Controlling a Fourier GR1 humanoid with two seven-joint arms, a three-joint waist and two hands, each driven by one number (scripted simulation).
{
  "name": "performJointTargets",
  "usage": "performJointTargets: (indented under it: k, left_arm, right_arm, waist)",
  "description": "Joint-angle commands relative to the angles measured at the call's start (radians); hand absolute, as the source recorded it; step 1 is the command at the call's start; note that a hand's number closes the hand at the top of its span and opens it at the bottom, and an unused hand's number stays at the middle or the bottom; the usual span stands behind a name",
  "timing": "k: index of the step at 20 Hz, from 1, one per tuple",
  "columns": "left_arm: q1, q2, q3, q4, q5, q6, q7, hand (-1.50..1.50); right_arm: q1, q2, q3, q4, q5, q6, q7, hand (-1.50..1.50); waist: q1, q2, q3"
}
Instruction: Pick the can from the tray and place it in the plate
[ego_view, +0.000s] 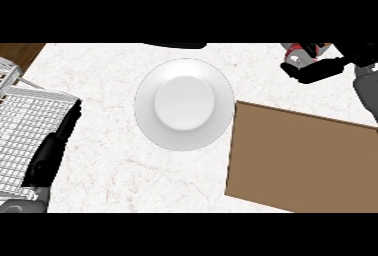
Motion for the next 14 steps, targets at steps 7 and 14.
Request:
performJointTargets:
  k: [7, 14]
  left_arm:
    - [0.024, 0.014, 0.057, 0.040, 0.010, 0.004, -0.002, 0.00]
    - [0.076, -0.018, 0.049, -0.010, -0.025, 0.042, 0.016, 0.00]
  right_arm:
    - [-0.243, 0.188, 0.013, 0.316, -0.022, 0.134, -0.327, 1.50]
    - [-0.382, 0.382, 0.015, 0.452, 0.015, 0.121, -0.278, 1.50]
  waist:
    - [-0.075, -0.030, -0.005]
    - [-0.105, -0.042, -0.006]
